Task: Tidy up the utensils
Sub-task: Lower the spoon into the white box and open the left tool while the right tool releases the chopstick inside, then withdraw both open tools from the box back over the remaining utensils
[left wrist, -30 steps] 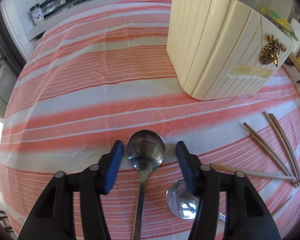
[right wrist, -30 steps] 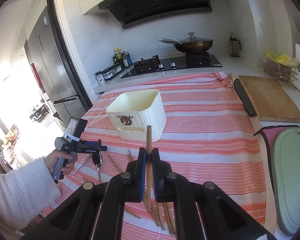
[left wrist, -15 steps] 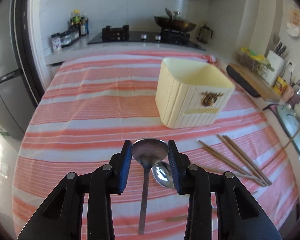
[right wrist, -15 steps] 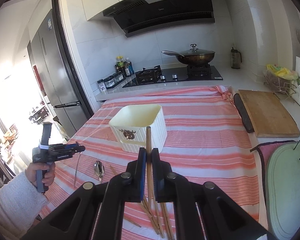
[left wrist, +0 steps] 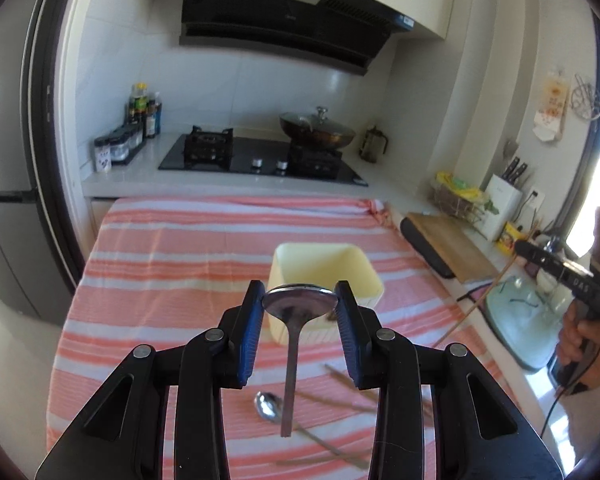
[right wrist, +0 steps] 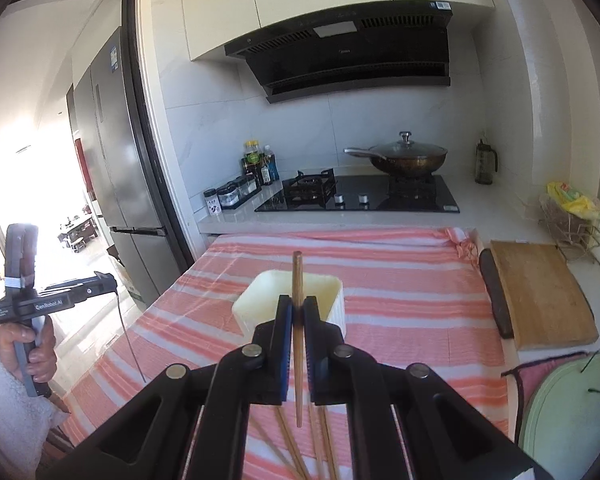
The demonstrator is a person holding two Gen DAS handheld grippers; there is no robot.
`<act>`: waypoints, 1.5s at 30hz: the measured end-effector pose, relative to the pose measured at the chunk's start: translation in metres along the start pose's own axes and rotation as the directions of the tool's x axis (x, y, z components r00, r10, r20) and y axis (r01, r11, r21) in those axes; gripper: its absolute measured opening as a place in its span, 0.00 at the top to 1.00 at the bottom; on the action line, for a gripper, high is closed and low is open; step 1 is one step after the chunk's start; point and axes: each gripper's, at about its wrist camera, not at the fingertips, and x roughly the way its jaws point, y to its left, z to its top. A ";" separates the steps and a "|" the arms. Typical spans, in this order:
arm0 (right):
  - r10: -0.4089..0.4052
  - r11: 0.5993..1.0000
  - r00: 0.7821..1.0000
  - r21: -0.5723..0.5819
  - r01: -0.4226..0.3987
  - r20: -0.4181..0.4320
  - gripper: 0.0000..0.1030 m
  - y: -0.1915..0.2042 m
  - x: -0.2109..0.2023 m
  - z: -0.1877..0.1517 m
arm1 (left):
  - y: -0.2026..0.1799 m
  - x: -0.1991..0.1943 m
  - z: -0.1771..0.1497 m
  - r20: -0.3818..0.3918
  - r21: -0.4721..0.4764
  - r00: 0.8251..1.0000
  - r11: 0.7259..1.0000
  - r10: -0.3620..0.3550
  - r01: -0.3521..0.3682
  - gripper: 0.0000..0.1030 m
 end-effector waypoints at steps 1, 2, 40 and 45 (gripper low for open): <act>-0.006 1.000 1.000 -0.012 0.006 0.018 0.94 0.002 0.003 0.011 | -0.004 0.002 0.013 0.022 -0.004 1.000 1.000 -0.008 0.008 0.65; -0.011 1.000 0.999 -0.023 0.011 0.036 0.94 0.003 0.008 0.021 | -0.008 0.006 0.026 0.048 -0.011 0.999 1.000 -0.012 0.012 0.65; -0.089 0.994 0.967 -0.079 0.073 -0.237 0.54 -0.032 0.092 -0.102 | 0.014 0.092 -0.123 -0.364 0.019 0.915 0.984 0.173 -0.178 0.21; -0.283 0.959 0.926 -0.078 0.272 -0.249 0.54 -0.038 0.015 -0.212 | 0.000 0.044 -0.224 -0.447 0.005 0.872 0.976 0.198 -0.219 0.21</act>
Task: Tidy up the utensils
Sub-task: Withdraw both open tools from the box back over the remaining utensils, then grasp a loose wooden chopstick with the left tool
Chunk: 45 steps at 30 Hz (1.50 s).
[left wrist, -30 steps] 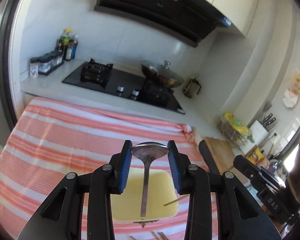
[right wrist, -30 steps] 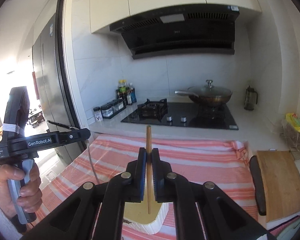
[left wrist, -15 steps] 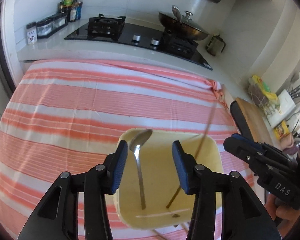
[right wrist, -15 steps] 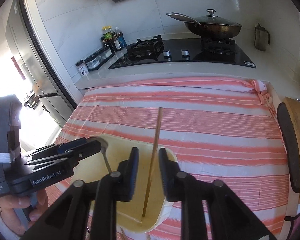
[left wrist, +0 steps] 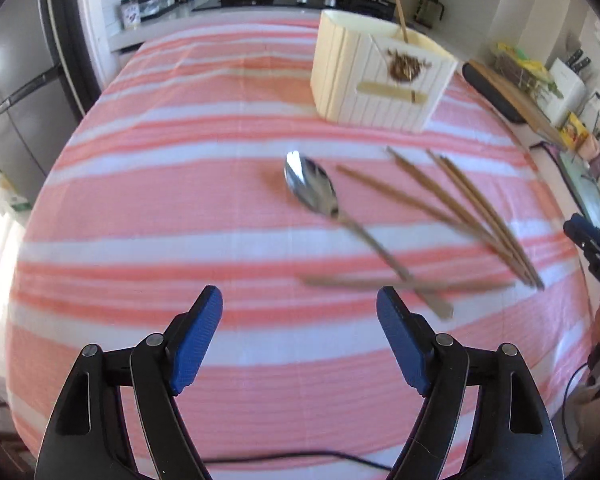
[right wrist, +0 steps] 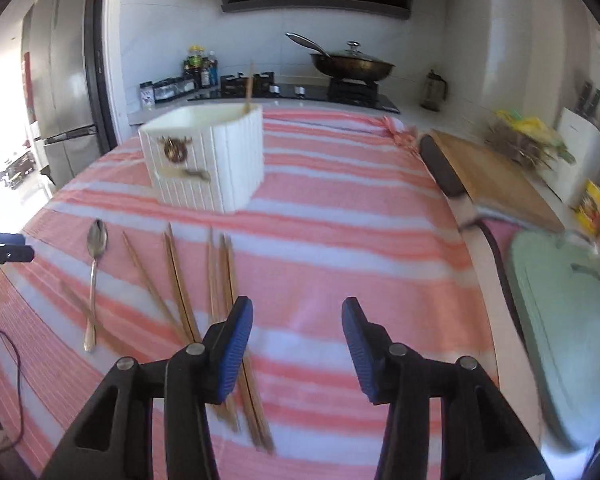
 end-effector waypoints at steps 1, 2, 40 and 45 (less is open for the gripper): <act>-0.021 1.000 1.000 0.019 0.021 -0.004 0.54 -0.002 -0.004 -0.016 | -0.004 -0.001 -0.011 -0.003 -0.014 1.000 1.000 0.001 -0.001 0.21; -0.039 0.999 0.999 0.033 0.040 -0.012 0.54 -0.005 -0.006 -0.028 | -0.008 -0.002 -0.020 0.003 -0.027 1.000 1.000 -0.012 0.012 0.21; -0.070 0.985 0.988 0.147 0.090 -0.137 0.52 -0.027 0.018 -0.074 | -0.076 0.064 -0.014 0.002 -0.207 0.973 0.952 0.231 -0.225 0.03; 0.021 0.993 0.996 0.118 -0.010 -0.089 0.51 -0.004 0.000 -0.063 | -0.032 0.045 -0.020 -0.015 -0.204 0.998 0.977 0.059 -0.061 0.04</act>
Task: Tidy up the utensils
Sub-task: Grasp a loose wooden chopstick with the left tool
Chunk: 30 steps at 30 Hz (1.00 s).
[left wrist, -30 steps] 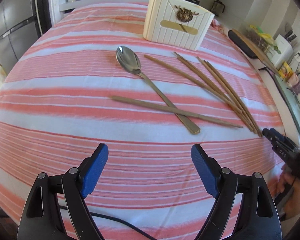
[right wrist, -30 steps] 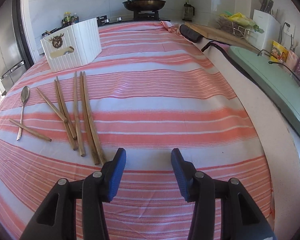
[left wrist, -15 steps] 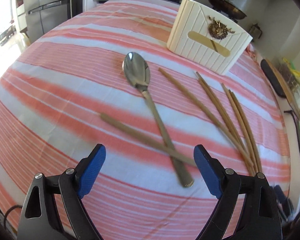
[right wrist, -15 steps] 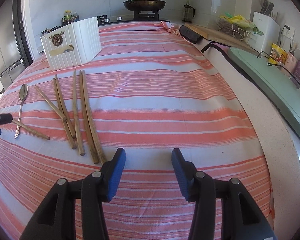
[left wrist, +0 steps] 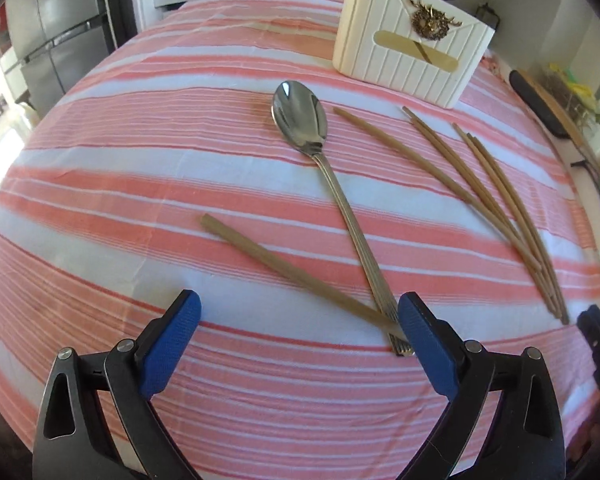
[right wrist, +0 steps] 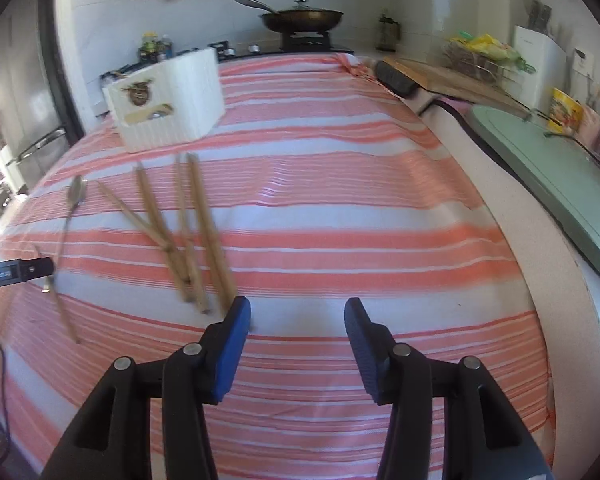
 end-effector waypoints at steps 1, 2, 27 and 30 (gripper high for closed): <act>0.045 0.998 0.999 -0.041 -0.045 -0.003 0.51 0.015 -0.003 0.004 | 0.007 -0.003 0.001 -0.012 -0.018 0.999 0.999 -0.034 0.034 0.04; 0.111 0.990 0.994 -0.080 -0.112 -0.019 0.51 0.031 -0.003 0.009 | 0.013 -0.005 0.002 -0.020 -0.035 0.998 0.997 -0.065 0.064 0.04; 0.300 0.944 0.952 -0.124 -0.305 -0.056 0.70 0.060 0.009 0.053 | 0.013 0.003 0.016 0.019 0.165 0.999 0.985 0.051 -0.053 0.92; 0.209 0.973 0.971 -0.073 -0.218 -0.118 0.71 0.019 0.046 0.079 | 0.004 0.010 0.027 0.038 0.258 0.998 0.964 0.048 -0.056 0.93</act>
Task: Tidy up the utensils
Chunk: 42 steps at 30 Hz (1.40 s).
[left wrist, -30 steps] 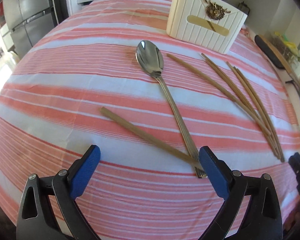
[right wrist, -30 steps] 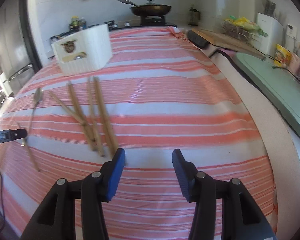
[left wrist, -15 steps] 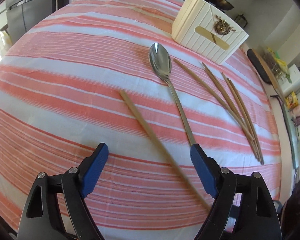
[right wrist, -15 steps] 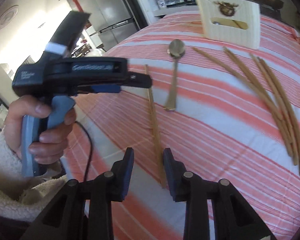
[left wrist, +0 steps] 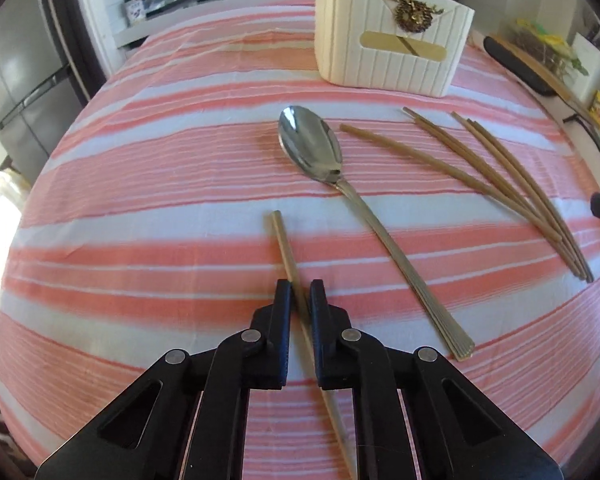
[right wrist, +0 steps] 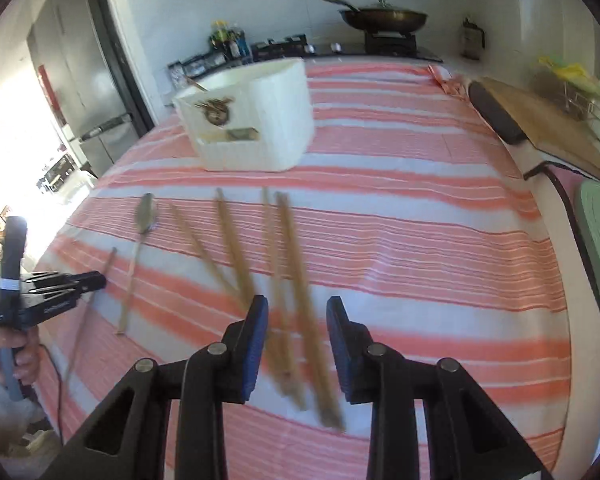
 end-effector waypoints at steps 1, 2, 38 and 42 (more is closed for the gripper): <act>0.032 0.999 0.999 0.006 -0.032 -0.045 0.79 -0.005 0.012 0.006 | -0.001 0.002 0.003 0.005 0.019 1.000 1.000 0.000 0.000 0.93; 0.084 0.996 0.994 0.022 -0.083 -0.076 0.86 -0.010 0.022 0.008 | -0.001 0.005 0.007 0.006 0.031 1.000 1.000 -0.001 0.000 0.93; -0.167 0.986 0.983 -0.014 0.166 -0.076 0.56 -0.045 0.005 -0.046 | 0.036 0.000 -0.015 -0.045 -0.021 0.999 1.000 0.013 -0.014 0.14; -0.156 0.988 0.987 -0.001 0.156 -0.039 0.56 -0.047 0.006 -0.052 | 0.038 0.003 -0.016 -0.052 -0.036 0.998 0.999 0.021 -0.023 0.03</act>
